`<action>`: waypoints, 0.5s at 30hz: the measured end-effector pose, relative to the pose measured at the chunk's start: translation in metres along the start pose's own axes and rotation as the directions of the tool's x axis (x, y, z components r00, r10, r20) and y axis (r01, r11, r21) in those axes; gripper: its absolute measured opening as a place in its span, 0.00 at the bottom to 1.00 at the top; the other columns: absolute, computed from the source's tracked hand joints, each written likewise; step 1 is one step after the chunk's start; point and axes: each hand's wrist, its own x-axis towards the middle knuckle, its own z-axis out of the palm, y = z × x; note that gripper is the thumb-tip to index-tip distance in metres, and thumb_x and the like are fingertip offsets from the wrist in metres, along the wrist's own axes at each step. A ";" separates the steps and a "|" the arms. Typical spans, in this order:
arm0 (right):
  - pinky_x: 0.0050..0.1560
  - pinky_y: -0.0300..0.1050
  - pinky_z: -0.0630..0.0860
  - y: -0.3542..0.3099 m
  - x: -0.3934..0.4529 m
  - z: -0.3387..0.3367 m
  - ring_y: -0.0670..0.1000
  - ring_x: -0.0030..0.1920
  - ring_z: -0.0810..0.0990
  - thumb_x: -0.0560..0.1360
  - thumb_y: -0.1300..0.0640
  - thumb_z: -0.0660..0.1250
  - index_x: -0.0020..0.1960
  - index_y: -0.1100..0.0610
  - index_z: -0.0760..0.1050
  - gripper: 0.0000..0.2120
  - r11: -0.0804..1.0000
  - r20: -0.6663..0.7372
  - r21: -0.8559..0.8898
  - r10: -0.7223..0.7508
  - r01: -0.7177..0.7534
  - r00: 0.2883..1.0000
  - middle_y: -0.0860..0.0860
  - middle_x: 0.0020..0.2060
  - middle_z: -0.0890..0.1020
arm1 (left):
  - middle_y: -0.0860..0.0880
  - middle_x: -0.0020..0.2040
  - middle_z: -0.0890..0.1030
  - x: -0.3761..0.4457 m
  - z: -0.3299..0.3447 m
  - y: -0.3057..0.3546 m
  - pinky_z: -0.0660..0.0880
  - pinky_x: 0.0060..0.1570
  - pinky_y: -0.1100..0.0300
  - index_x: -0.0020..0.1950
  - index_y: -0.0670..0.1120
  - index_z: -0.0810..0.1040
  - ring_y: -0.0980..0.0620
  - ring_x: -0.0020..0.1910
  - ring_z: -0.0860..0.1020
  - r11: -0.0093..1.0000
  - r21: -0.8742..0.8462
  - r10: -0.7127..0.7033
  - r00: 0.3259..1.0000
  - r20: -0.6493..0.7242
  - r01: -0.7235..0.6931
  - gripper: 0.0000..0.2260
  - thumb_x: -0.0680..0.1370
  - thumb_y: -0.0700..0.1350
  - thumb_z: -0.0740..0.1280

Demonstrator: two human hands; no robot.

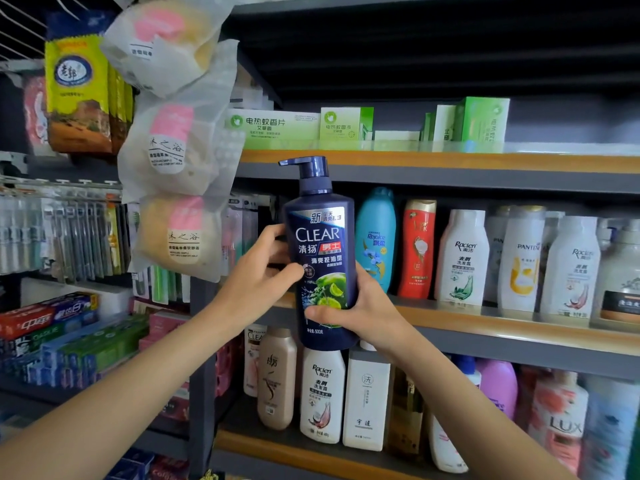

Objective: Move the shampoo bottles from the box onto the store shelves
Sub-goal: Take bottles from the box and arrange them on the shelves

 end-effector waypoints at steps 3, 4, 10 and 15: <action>0.54 0.43 0.79 -0.003 0.001 0.001 0.49 0.51 0.82 0.65 0.66 0.76 0.63 0.55 0.68 0.30 0.999 0.001 -0.032 -0.027 0.027 1.000 0.52 0.53 0.82 | 0.60 0.54 0.79 0.003 0.002 -0.002 0.72 0.54 0.62 0.56 0.60 0.69 0.63 0.55 0.76 0.998 -0.060 -0.002 1.000 -0.010 0.001 0.21 0.63 0.56 0.62; 0.54 0.43 0.79 -0.004 0.001 0.001 0.49 0.51 0.82 0.65 0.66 0.76 0.63 0.55 0.68 0.30 0.999 0.000 -0.037 -0.033 0.033 0.999 0.52 0.53 0.82 | 0.59 0.54 0.79 0.004 0.002 -0.002 0.72 0.54 0.61 0.57 0.59 0.69 0.62 0.55 0.76 0.998 -0.069 0.004 1.000 -0.015 -0.005 0.21 0.63 0.56 0.62; 0.56 0.48 0.78 -0.006 0.009 -0.001 0.51 0.53 0.82 0.65 0.66 0.77 0.61 0.55 0.69 0.29 0.995 -0.023 -0.062 -0.076 0.074 0.997 0.53 0.53 0.82 | 0.60 0.53 0.79 0.013 0.002 -0.003 0.72 0.55 0.60 0.56 0.60 0.69 0.60 0.56 0.76 0.996 -0.065 0.051 0.997 -0.056 -0.055 0.20 0.64 0.55 0.62; 0.58 0.49 0.77 -0.006 0.017 -0.003 0.52 0.54 0.81 0.65 0.66 0.77 0.62 0.55 0.69 0.30 0.993 -0.022 -0.071 -0.097 0.095 0.995 0.53 0.54 0.82 | 0.64 0.52 0.78 0.016 0.002 -0.005 0.72 0.55 0.62 0.56 0.63 0.68 0.62 0.56 0.75 0.997 -0.050 0.046 0.996 -0.078 -0.050 0.21 0.64 0.55 0.64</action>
